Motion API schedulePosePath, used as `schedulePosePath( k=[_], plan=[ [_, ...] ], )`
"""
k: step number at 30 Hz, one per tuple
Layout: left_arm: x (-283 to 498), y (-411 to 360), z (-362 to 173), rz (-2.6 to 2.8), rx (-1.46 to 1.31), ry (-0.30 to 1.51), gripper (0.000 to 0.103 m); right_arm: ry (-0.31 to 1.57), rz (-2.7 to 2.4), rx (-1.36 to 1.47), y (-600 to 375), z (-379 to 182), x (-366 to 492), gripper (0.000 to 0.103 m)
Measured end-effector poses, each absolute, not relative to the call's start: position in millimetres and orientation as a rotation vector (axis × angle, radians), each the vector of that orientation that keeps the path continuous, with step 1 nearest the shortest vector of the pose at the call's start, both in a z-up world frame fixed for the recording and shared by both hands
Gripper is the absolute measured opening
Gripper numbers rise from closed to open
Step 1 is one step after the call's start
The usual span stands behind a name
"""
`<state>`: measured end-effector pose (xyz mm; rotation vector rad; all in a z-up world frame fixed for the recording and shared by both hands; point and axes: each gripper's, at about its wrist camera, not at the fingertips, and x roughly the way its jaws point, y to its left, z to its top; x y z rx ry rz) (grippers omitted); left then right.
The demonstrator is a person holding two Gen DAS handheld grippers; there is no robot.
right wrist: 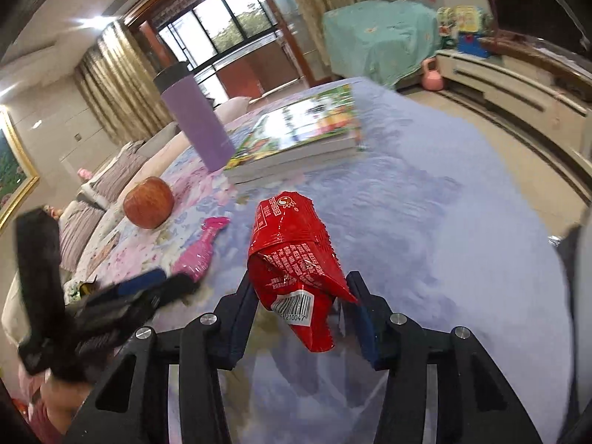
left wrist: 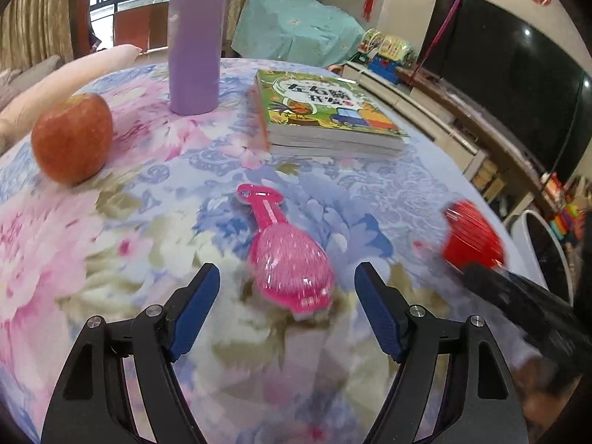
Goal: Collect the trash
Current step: 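Grasp the pink brush-shaped toy with the left tool while the right grasps the red snack bag, then carry the pink toy and red snack bag over the bin with both tools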
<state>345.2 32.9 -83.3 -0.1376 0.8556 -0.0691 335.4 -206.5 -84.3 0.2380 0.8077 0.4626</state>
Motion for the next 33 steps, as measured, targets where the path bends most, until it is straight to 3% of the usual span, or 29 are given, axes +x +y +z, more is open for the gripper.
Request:
schedulePosePath(
  k=[2, 3, 4, 16, 19, 21, 26, 30, 33],
  plan=[
    [351, 32, -87, -0.055, -0.13, 0.865, 0.063, 0.8, 0.449, 0.244, -212, -85, 328, 0.049],
    [353, 34, -88, -0.053, -0.132, 0.87, 0.049, 0.797, 0.442, 0.246, -214, -85, 325, 0.049],
    [352, 35, -88, -0.05, -0.135, 0.868, 0.046, 0.795, 0.436, 0.251, -216, -85, 321, 0.049],
    [255, 32, -82, -0.182, -0.198, 0.873, 0.046, 0.813, 0.427, 0.2, -208, -87, 289, 0.049],
    [245, 31, -89, -0.176, -0.194, 0.864, 0.046, 0.793, 0.41, 0.18, -206, -85, 287, 0.054],
    [244, 31, -87, -0.172, -0.201, 0.853, 0.046, 0.793, 0.406, 0.182, -207, -85, 285, 0.068],
    [240, 36, -89, -0.147, -0.215, 0.841, 0.05, 0.78, 0.384, 0.152, -208, -82, 274, 0.081],
    [241, 35, -91, -0.165, -0.214, 0.851, 0.063, 0.757, 0.381, 0.134, -205, -79, 273, 0.083],
    [242, 30, -91, -0.15, -0.183, 0.855, 0.066, 0.727, 0.38, 0.113, -201, -77, 275, 0.084]
  ],
)
